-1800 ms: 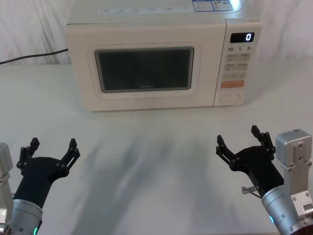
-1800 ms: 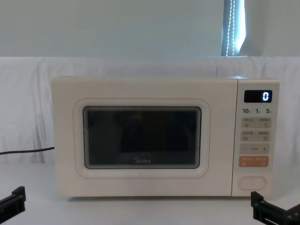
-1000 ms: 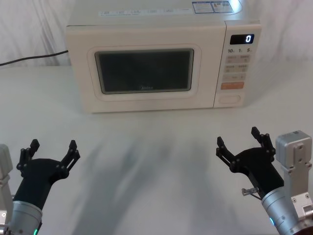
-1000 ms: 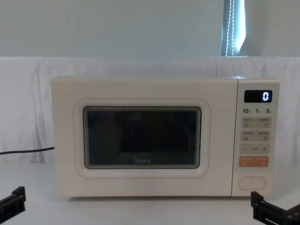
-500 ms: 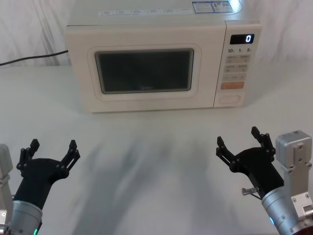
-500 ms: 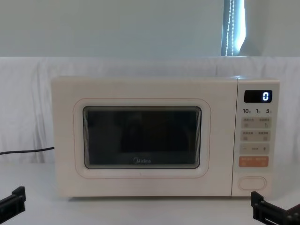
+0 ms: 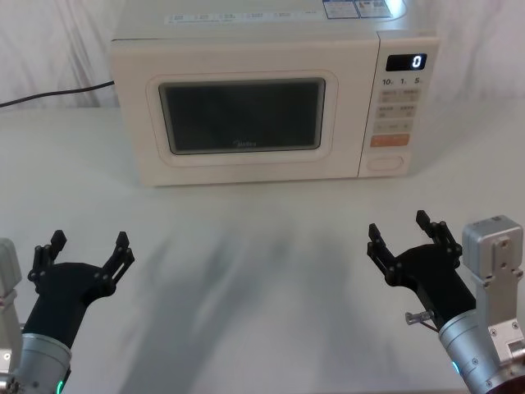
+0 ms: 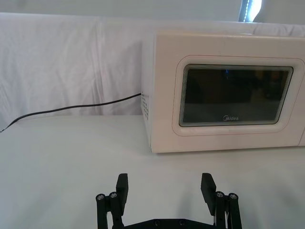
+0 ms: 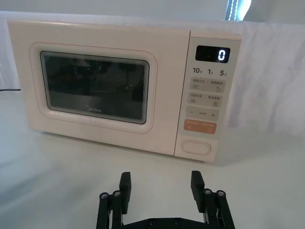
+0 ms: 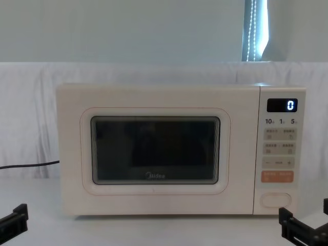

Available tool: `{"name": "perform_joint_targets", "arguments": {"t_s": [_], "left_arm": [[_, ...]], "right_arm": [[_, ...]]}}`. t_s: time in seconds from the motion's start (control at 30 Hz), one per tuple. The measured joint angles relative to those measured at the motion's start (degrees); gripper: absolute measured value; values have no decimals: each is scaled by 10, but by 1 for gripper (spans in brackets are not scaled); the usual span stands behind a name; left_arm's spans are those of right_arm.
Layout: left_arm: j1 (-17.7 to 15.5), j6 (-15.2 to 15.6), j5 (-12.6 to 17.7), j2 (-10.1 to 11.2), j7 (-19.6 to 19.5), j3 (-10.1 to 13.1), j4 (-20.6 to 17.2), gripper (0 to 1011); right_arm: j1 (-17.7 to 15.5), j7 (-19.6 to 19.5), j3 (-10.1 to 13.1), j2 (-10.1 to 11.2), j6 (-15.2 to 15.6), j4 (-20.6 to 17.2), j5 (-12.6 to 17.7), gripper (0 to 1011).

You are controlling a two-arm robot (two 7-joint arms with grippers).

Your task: Press the button to open the microwave door with one hand; close the microwave door with the other hand.

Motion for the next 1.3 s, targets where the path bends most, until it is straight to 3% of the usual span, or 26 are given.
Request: {"name": "perform_joint_targets", "arguments": {"t_s": [0.2,0.4,0.47,0.93,1.3], "left_arm": [[0,0,0,0,0,0,0,1001],[0,0,0,0,0,0,0,1001],[0,0,0,0,0,0,0,1001],[0,0,0,0,0,0,0,1001],[0,0,0,0,0,0,0,1001]], "right_arm": [[0,0,0,0,0,0,0,680],[0,0,0,0,0,0,0,488],[0,0,0,0,0,0,0,383],[0,0,0,0,0,0,0,0],[7,7,6,-8,5,6,0,0]]}}
